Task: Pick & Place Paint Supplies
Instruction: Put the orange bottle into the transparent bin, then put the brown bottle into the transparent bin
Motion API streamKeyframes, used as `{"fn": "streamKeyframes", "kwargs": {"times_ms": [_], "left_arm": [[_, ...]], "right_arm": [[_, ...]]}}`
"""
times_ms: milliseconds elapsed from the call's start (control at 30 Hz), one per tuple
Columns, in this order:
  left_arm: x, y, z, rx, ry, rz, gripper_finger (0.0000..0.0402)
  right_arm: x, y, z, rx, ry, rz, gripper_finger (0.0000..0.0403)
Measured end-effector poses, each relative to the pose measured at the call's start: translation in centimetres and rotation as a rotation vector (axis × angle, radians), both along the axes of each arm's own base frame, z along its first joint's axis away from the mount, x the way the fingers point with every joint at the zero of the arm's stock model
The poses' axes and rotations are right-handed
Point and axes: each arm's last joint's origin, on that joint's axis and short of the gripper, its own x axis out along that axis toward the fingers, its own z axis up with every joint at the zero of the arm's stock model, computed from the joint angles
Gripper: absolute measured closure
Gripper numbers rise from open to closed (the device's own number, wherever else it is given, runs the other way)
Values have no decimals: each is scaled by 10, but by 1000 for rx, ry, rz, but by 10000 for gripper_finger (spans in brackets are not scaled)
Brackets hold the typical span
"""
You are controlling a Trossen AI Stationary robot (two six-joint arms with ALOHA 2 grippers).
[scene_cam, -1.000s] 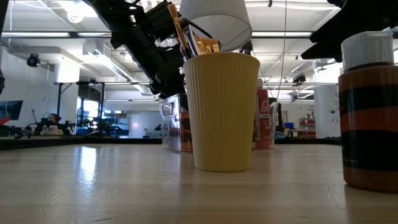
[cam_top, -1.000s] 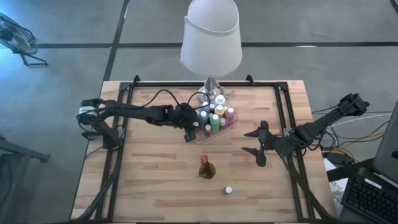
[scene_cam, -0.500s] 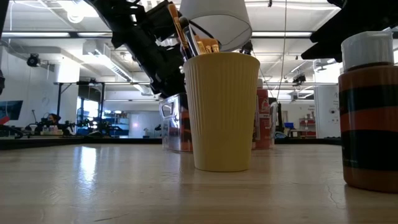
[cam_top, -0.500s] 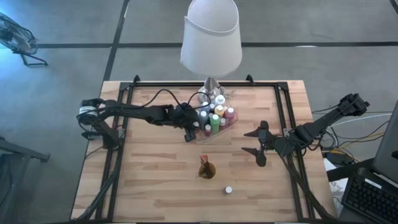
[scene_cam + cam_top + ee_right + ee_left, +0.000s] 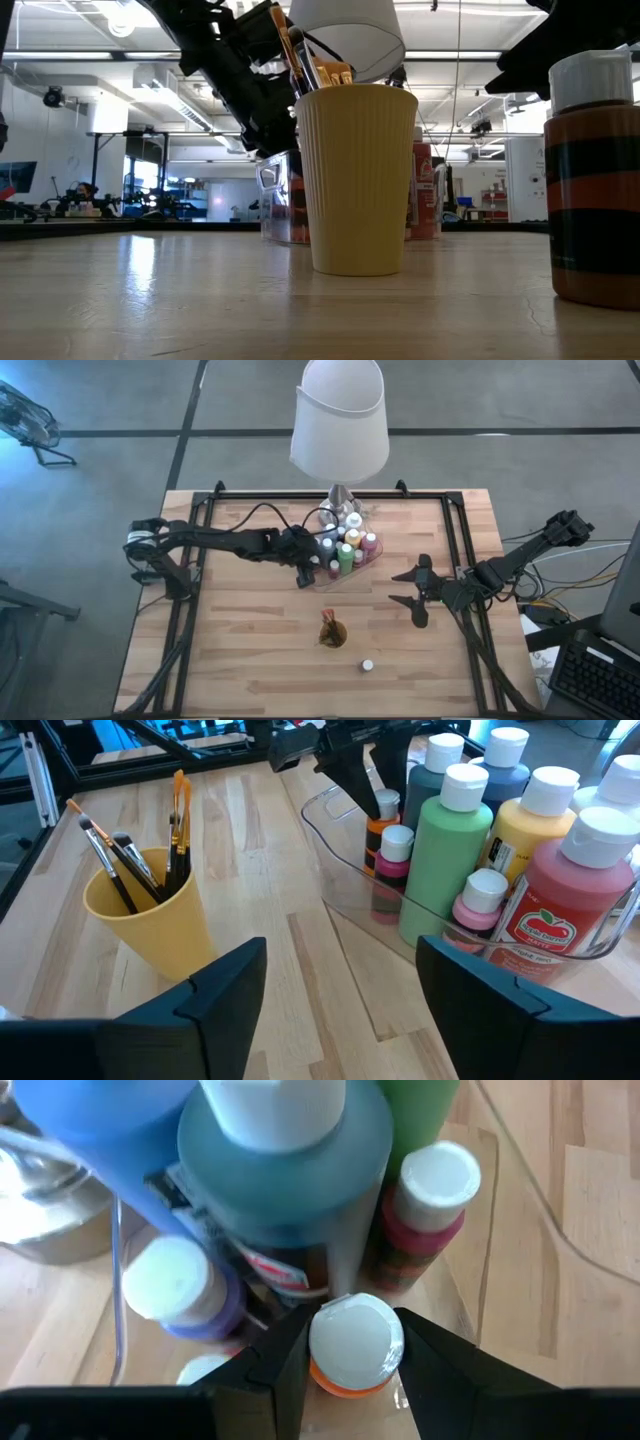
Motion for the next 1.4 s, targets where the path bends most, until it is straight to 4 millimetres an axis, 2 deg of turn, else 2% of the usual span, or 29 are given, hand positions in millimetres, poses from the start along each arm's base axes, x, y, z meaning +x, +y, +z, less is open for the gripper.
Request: {"fn": "streamKeyframes", "kwargs": {"times_ms": [467,833,1100,1400], "left_arm": [[-2,0,-1,-15,12,12,256],[-2,-1,-1,-28,11,-2,199],[1,0,4,-25,-1,-8,197],[5,0,21,-27,22,-7,197]], "right_arm": [[0,0,0,0,0,0,172],[0,0,0,0,0,0,140],[0,0,0,0,0,0,122],[0,0,0,0,0,0,105]]}}
